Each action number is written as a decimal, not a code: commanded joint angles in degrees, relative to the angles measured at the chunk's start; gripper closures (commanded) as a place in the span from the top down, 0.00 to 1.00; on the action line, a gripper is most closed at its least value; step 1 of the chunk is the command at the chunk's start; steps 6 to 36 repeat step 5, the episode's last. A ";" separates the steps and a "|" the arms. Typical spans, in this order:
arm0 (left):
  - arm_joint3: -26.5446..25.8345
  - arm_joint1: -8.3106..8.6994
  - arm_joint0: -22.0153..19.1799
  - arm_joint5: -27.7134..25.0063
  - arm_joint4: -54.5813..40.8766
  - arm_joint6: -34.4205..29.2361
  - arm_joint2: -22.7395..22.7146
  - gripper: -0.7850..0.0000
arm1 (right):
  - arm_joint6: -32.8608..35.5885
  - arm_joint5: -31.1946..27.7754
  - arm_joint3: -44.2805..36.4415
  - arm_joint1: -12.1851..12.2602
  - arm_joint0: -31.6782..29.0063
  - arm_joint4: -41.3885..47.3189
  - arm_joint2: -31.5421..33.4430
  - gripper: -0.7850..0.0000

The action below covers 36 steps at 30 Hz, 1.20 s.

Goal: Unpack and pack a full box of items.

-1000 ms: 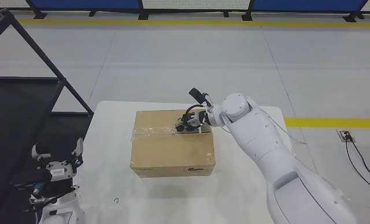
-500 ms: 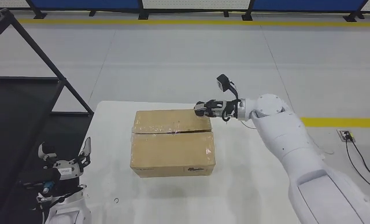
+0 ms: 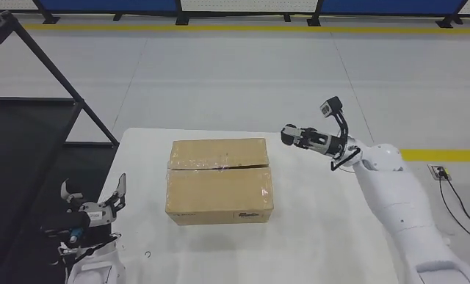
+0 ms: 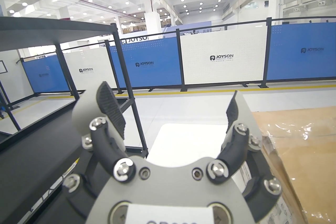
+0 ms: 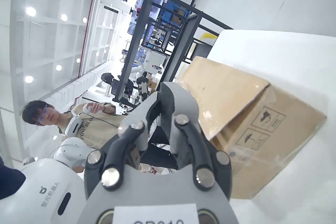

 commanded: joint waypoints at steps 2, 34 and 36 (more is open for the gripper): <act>0.00 0.00 -0.01 0.03 0.03 -0.03 0.04 1.00 | -0.27 1.71 -4.80 1.11 -3.12 -1.02 2.27 0.47; 0.01 0.00 -0.01 0.01 0.00 -0.02 -0.01 1.00 | -0.43 2.61 -9.35 1.52 -5.05 -1.47 3.38 0.69; 0.01 0.00 -0.01 0.01 0.00 -0.02 -0.01 1.00 | -0.43 2.61 -9.35 1.52 -5.05 -1.47 3.38 0.69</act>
